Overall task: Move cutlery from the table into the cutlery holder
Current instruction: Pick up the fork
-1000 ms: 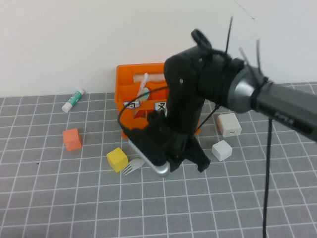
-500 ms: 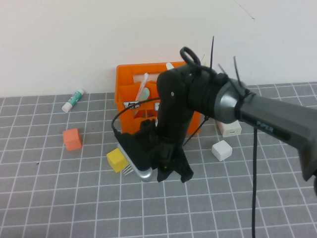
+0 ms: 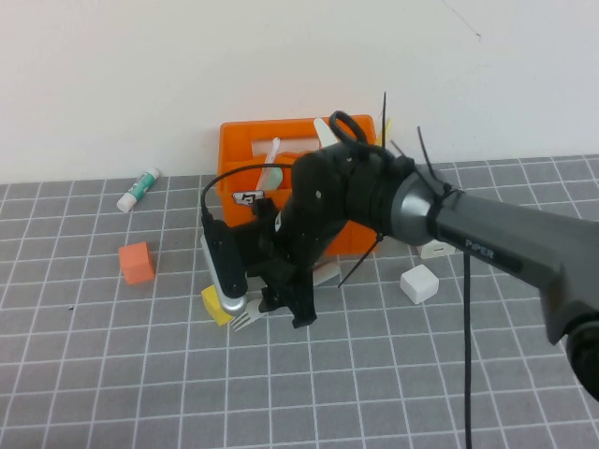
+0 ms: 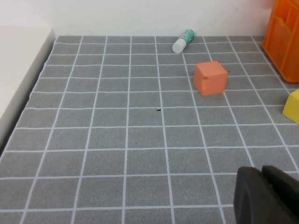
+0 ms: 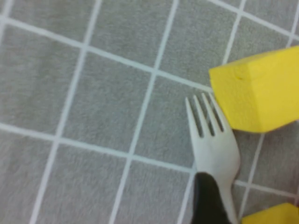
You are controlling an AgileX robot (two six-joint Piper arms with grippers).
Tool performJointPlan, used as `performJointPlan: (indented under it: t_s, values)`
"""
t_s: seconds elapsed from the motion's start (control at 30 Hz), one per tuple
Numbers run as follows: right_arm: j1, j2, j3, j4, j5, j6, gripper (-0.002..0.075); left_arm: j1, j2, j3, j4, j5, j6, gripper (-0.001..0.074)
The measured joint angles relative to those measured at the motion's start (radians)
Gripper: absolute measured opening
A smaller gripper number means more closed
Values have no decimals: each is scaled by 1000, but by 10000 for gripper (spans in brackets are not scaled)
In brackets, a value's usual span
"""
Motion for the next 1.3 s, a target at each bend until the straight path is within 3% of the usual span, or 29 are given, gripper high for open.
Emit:
performJointPlan:
  t_s: [0.67,0.87,1.03,1.13,1.3]
  values:
    - [0,79,-2,7,-30,98,387,0,0,0,0,0,0,-1]
    - [0,80,-15,7,49,235,273,0,0,0,0,0,0,-1]
    - [0,86,-67,7,259,310,151,0,0,0,0,0,0,-1]
    - [5,86,-112,5,369,333,124,0,0,0,0,0,0,-1]
    - [30,86,-151,-47,400,392,117,0,0,0,0,0,0,-1]
